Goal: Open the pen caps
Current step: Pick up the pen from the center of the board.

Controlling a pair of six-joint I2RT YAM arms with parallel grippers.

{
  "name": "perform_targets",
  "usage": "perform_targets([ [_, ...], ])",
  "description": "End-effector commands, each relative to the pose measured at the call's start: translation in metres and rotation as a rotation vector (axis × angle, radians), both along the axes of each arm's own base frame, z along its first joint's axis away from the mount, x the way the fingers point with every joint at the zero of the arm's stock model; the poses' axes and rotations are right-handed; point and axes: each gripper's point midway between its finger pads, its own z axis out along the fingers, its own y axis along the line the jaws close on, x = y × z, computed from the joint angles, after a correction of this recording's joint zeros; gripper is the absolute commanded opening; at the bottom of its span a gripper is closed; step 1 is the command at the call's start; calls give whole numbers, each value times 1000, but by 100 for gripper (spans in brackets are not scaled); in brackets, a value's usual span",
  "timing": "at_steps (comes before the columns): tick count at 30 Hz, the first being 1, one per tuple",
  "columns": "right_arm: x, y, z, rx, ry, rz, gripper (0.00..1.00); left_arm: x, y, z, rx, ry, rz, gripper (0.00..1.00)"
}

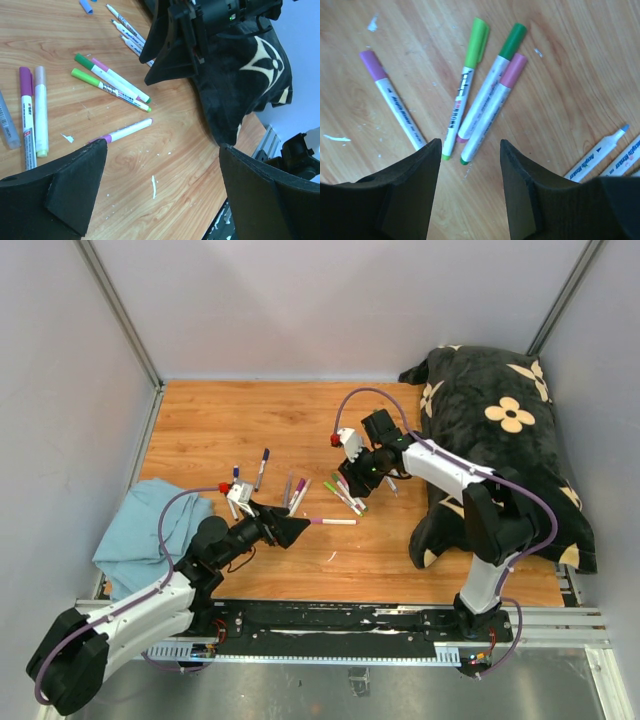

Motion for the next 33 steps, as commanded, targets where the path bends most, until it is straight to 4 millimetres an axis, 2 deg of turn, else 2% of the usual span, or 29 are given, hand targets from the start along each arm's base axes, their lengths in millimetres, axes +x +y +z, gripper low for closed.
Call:
perform_targets([
  [1,9,-9,-10,-89,-1,-67,51,5,5,1,-14,-4,38,97],
  [8,8,-6,-27,-108,51,-72,48,5,4,-6,-9,19,37,97],
  [22,4,-5,-43,-131,110,-71,40,5,3,-8,-17,28,36,97],
  [29,6,-10,-47,-161,109,-75,32,5,4,-9,-16,31,38,97],
  [33,12,-19,-49,-218,84,-88,28,4,4,-10,-15,33,37,97],
])
